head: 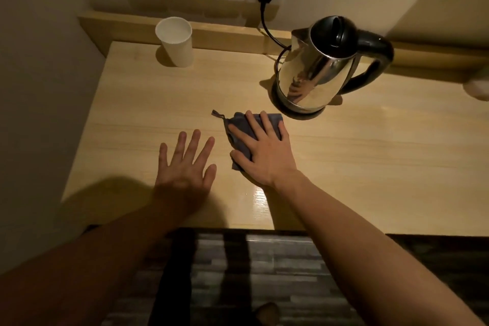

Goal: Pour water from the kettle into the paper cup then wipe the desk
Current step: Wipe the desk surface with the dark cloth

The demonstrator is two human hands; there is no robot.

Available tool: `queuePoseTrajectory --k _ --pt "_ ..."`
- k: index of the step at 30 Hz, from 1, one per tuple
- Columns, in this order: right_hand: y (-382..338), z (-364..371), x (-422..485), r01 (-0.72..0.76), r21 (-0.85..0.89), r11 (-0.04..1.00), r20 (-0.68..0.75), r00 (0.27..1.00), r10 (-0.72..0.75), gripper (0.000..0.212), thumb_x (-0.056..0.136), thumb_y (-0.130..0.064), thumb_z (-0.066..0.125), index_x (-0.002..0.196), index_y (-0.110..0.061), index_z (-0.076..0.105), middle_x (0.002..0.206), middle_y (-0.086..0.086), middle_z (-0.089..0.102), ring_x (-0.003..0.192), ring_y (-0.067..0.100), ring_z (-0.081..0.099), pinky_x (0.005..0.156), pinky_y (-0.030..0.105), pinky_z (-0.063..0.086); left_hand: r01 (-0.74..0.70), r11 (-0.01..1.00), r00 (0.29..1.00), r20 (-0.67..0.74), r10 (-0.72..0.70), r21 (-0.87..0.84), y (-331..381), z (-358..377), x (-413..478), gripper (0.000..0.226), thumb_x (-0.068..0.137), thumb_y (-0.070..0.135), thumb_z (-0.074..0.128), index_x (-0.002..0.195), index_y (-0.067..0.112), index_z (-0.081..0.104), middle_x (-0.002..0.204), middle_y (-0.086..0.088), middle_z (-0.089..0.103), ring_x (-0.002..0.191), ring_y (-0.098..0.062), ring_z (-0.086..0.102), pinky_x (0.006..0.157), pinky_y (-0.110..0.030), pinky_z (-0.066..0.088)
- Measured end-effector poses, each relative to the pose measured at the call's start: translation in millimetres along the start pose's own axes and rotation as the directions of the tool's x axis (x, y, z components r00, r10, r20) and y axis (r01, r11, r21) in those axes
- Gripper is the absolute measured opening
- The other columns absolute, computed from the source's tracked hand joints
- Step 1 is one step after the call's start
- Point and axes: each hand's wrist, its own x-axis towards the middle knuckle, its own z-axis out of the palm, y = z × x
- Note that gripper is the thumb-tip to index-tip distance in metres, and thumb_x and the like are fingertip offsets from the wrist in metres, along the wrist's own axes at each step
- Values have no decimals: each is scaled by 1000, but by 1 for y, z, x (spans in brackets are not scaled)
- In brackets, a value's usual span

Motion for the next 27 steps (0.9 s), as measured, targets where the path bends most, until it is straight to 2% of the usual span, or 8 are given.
queuePoseTrajectory --k 3,11,17,20,22,24,25,27 --pt "-2 8 -33 10 12 1000 -22 1000 -10 61 101 -70 26 160 -54 15 176 -5 7 161 25 -7 126 61 -2 9 1000 1000 3 -9 7 0 2 0 66 101 63 -2 162 42 -18 173 4 -21 160 -23 -21 127 -60 -10" --pt "-6 27 -104 81 12 997 -28 996 -81 56 105 -63 27 160 -50 21 174 -6 12 162 24 -1 127 56 3 10 1000 1000 -20 -10 19 1 3 -3 65 103 62 1 164 41 -9 176 2 -8 162 -25 -10 127 -60 -6" --pt "-12 18 -154 99 278 955 -14 995 -99 42 109 -46 43 148 -39 54 165 -18 34 157 4 15 123 35 11 16 999 997 77 -13 -42 4 -6 -3 67 101 63 0 162 42 -19 173 3 -23 159 -24 -24 127 -57 -13" --pt "-17 2 -175 -67 635 770 41 998 53 28 106 -32 57 129 -31 71 137 -18 63 137 1 49 114 30 32 -43 993 999 23 46 -106 28 -10 -8 67 102 61 7 161 43 -18 174 3 -19 160 -21 -21 127 -52 -11" --pt "-14 -19 -182 -265 852 452 177 958 227 24 102 -35 56 111 -32 79 112 -14 76 106 3 67 92 27 48 -75 989 997 13 77 -129 50 -9 -6 68 102 62 9 162 43 -18 175 4 -18 160 -20 -19 127 -51 -12" --pt "-5 -40 -183 -313 925 217 219 903 370 29 102 -37 52 111 -34 80 109 -11 80 102 3 72 84 14 50 -61 989 996 55 69 -137 67 -5 -2 69 101 65 6 162 42 -18 174 5 -20 160 -20 -21 126 -52 -14" --pt "3 -49 -179 -293 938 188 183 874 449 29 103 -36 51 111 -37 80 109 -12 80 103 4 72 82 11 50 -56 992 996 66 64 -111 72 -1 -1 70 100 67 4 162 42 -17 174 5 -20 160 -21 -22 126 -54 -14" --pt "23 -64 -159 -255 926 277 58 825 563 28 104 -38 51 110 -41 78 106 -18 78 102 2 71 81 15 50 -52 998 997 60 55 -47 74 6 0 72 99 69 -1 163 40 -15 174 3 -18 160 -24 -19 126 -57 -12"
